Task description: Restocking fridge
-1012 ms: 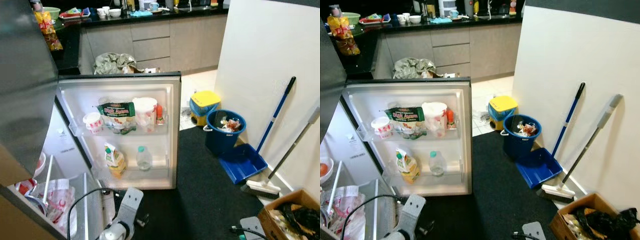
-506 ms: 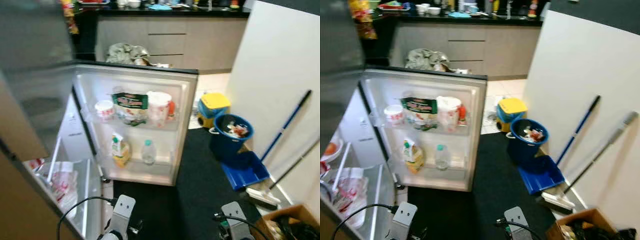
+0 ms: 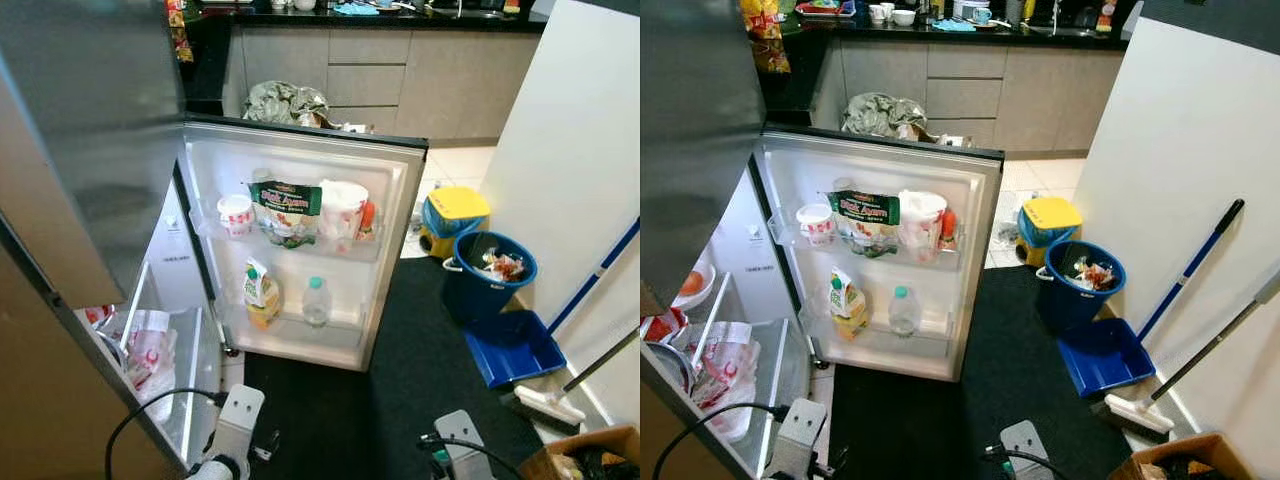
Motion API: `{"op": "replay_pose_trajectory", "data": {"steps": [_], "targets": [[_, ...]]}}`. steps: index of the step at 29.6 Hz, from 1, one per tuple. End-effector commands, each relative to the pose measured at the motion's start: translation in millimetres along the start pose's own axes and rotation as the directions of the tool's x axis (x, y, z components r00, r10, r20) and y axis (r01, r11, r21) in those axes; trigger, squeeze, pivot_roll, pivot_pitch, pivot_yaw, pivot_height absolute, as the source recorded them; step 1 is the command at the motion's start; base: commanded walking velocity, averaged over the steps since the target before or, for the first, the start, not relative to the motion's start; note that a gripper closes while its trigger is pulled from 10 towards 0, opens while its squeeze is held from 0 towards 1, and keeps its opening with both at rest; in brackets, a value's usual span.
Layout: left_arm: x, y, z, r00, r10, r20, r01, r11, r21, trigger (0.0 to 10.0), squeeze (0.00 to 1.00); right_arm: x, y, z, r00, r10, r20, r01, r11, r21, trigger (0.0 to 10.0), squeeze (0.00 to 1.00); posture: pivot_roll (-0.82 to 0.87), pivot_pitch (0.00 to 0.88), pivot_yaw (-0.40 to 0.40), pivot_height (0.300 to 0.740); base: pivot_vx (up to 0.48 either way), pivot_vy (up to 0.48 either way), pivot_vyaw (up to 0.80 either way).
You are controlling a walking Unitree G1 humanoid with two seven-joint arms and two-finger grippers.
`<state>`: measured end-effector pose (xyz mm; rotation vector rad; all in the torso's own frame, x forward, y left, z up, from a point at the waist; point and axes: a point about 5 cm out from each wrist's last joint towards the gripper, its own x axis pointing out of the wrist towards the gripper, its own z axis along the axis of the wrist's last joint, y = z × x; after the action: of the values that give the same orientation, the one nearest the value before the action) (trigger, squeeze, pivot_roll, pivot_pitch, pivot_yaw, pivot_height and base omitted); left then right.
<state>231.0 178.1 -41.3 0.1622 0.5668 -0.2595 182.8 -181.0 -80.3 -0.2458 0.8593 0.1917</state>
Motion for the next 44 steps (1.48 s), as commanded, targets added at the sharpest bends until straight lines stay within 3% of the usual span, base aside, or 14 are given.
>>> {"op": "replay_pose_trajectory", "data": {"steps": [1, 8, 28, 34, 44], "targets": [[1.3, -3.2, -2.0, 1.000, -0.002, -0.018, 0.002, 1.000, -0.030, 10.0, 0.00, -2.0, -6.5, -2.8, 1.000, -0.028, 0.006, 0.028, 0.999, 0.017, 10.0, 0.00, 0.00, 0.044, -0.016, 0.740, 0.000, 0.000, 0.00], [2.9, -5.9, -0.9, 1.000, -0.012, -0.026, 0.011, 1.000, -0.020, 10.0, 0.00, -5.0, -13.0, -9.4, 0.999, -0.050, -0.003, 0.050, 0.998, 0.026, 10.0, 0.00, -0.02, 0.043, -0.001, 0.740, 0.000, -0.411, 0.00], [3.7, -7.2, -4.8, 0.998, 0.009, -0.057, -0.011, 0.999, -0.046, 10.0, 0.00, -7.2, -17.8, -12.5, 0.998, -0.058, -0.003, 0.058, 0.998, 0.020, 10.0, 0.00, -0.05, 0.032, -0.003, 0.740, 0.000, 0.000, 0.00], [4.0, -7.4, -4.7, 0.998, 0.006, -0.060, -0.009, 0.999, -0.051, 10.0, 0.00, -6.7, -18.0, -10.8, 0.998, -0.057, 0.001, 0.057, 0.998, 0.016, 10.0, 0.00, -0.05, 0.028, -0.003, 0.740, 0.000, -0.480, 0.00], [5.4, -6.2, -3.0, 0.998, 0.027, -0.060, -0.032, 0.995, -0.089, 10.0, 0.00, -7.3, -18.4, -11.9, 0.998, -0.057, 0.001, 0.057, 0.998, 0.017, 10.0, 0.00, -0.05, 0.030, -0.003, 0.740, 0.000, 0.000, 0.00]]}}
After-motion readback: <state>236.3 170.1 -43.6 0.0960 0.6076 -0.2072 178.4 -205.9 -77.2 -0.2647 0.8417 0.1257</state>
